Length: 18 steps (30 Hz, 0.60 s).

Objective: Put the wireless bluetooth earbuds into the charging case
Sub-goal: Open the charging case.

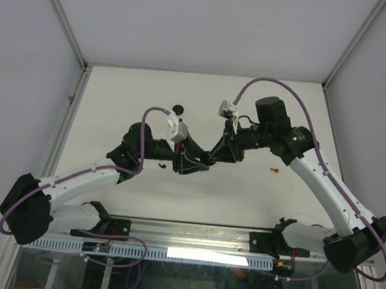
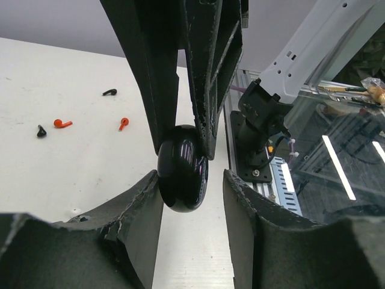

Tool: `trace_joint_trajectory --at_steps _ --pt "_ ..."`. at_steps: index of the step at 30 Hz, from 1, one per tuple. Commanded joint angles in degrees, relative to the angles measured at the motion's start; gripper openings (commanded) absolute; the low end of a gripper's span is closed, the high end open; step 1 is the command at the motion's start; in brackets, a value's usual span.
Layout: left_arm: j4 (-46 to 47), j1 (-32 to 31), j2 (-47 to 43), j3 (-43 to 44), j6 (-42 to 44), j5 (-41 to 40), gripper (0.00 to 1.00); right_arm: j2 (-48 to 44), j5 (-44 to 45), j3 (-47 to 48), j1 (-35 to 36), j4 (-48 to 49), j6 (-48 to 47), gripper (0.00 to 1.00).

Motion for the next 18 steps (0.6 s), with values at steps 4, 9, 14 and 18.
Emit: trace_joint_trajectory --at_steps 4,9,14,18 --pt "0.6 0.7 0.6 3.8 -1.9 3.4 0.33 -0.1 -1.8 2.6 0.5 0.3 -2.2 0.0" --pt "-1.1 0.9 0.7 4.0 -1.8 2.6 0.22 -0.5 -1.3 2.3 0.7 0.8 -2.2 0.0" --pt "-1.8 1.0 0.4 4.0 -1.3 2.7 0.01 -1.2 -0.7 1.7 0.6 1.9 -1.9 0.0" --pt "-2.0 0.9 -1.8 2.7 1.9 3.2 0.0 -2.1 1.8 0.6 0.7 3.9 -0.7 0.16"
